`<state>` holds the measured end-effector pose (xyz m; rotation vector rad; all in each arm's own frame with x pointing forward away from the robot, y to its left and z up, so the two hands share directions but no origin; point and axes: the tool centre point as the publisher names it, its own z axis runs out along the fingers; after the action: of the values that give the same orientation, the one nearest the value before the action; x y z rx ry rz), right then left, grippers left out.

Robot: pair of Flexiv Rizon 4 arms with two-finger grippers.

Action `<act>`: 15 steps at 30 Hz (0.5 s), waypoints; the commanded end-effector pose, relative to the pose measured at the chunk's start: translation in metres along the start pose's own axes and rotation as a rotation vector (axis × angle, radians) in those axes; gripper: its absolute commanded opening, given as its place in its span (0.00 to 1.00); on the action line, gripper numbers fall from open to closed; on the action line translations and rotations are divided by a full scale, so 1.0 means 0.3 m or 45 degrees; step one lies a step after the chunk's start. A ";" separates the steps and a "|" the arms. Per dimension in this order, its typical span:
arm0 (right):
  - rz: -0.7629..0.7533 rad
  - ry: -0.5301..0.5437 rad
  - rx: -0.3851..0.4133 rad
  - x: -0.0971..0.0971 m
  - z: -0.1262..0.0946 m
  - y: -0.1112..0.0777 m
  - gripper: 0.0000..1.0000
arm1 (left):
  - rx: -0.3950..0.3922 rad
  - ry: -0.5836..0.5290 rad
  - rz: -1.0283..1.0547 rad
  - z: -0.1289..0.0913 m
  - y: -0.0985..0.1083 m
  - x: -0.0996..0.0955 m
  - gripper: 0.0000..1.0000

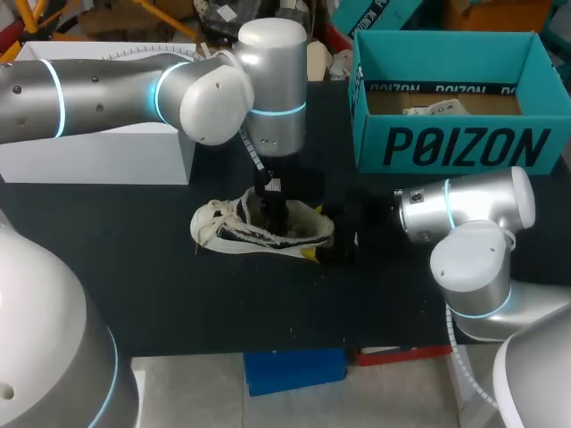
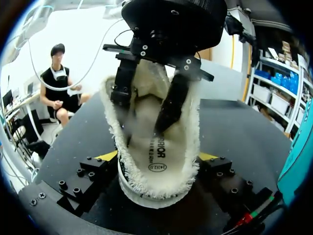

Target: Take the shoe out of the shoebox, open the shoe tongue, remove and reinsert the insole, then place the shoe into the shoebox

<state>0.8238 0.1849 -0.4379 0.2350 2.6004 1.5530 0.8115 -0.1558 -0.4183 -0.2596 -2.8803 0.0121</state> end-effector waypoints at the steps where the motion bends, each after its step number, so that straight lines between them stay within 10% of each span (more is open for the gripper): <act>1: 0.003 -0.002 0.001 -0.002 0.000 -0.006 0.00 | -0.058 -0.111 -0.037 0.048 0.009 0.015 0.53; 8: 0.003 -0.002 0.001 -0.002 0.000 -0.006 0.00 | -0.046 -0.164 -0.037 0.061 0.038 -0.022 0.39; 15: 0.003 -0.002 0.001 -0.002 0.000 -0.006 0.00 | -0.068 -0.259 -0.033 0.085 0.041 -0.036 0.45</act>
<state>0.8241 0.1848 -0.4378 0.2362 2.6002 1.5536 0.8225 -0.1509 -0.4237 -0.2523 -3.0547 -0.0364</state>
